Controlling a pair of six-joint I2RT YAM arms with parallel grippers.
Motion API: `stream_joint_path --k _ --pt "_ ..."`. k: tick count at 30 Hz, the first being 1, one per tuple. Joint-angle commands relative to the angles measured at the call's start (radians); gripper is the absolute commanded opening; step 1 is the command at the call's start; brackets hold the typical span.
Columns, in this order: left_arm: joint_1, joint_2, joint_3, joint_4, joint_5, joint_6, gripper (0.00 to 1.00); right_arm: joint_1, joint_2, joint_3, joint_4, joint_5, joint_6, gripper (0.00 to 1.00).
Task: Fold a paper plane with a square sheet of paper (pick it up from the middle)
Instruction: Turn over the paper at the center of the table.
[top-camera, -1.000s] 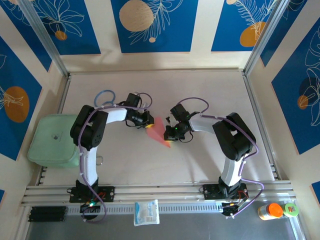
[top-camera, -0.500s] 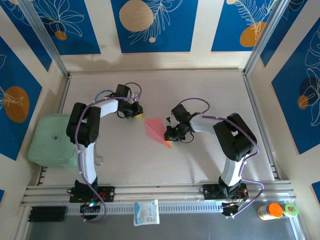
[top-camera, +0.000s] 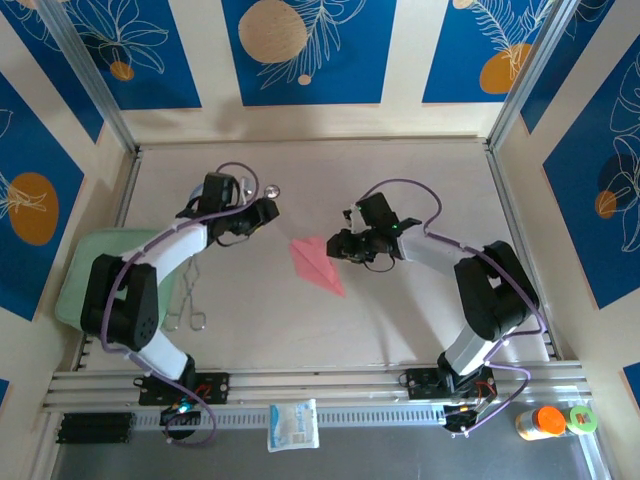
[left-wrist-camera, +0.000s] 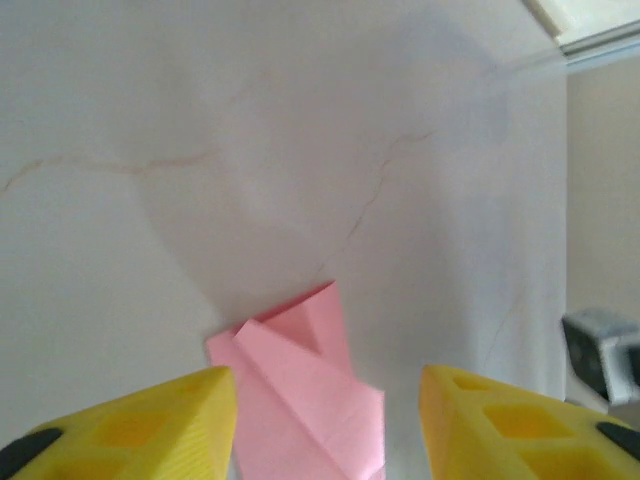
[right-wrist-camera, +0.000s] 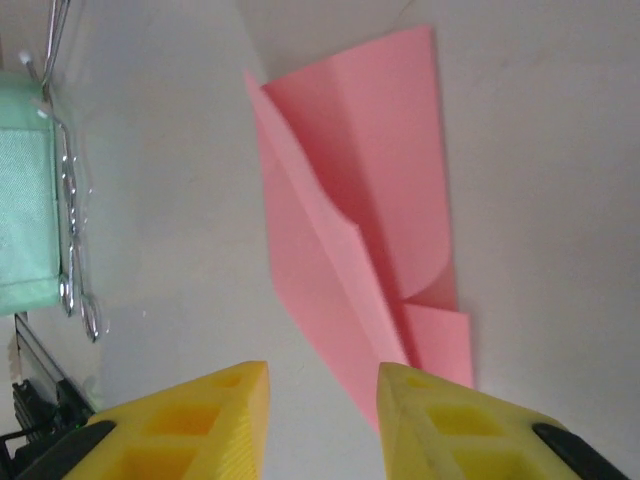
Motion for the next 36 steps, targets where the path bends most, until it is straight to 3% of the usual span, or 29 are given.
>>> stream_joint_path --k 1,11,15,23,28,31,36 --pt "-0.002 -0.048 -0.1 0.081 -0.007 -0.095 0.56 -0.015 0.043 0.022 0.007 -0.032 -0.039 0.36" --pt "-0.003 -0.087 -0.29 0.262 0.038 -0.188 0.82 -0.017 0.185 0.132 -0.02 -0.097 -0.178 0.35" --pt "-0.004 -0.087 -0.322 0.323 0.057 -0.204 0.88 -0.019 0.24 0.172 -0.023 -0.158 -0.216 0.33" --pt "-0.007 -0.095 -0.347 0.363 0.084 -0.21 0.91 -0.024 0.294 0.194 -0.007 -0.229 -0.28 0.24" --pt "-0.019 -0.105 -0.351 0.385 0.118 -0.209 0.92 -0.035 0.296 0.204 0.0 -0.268 -0.29 0.12" --pt "-0.031 -0.118 -0.356 0.411 0.132 -0.214 0.93 -0.046 0.262 0.188 0.047 -0.327 -0.255 0.06" --pt "-0.078 -0.133 -0.348 0.465 0.168 -0.224 0.93 -0.069 0.182 0.143 0.165 -0.403 -0.145 0.06"
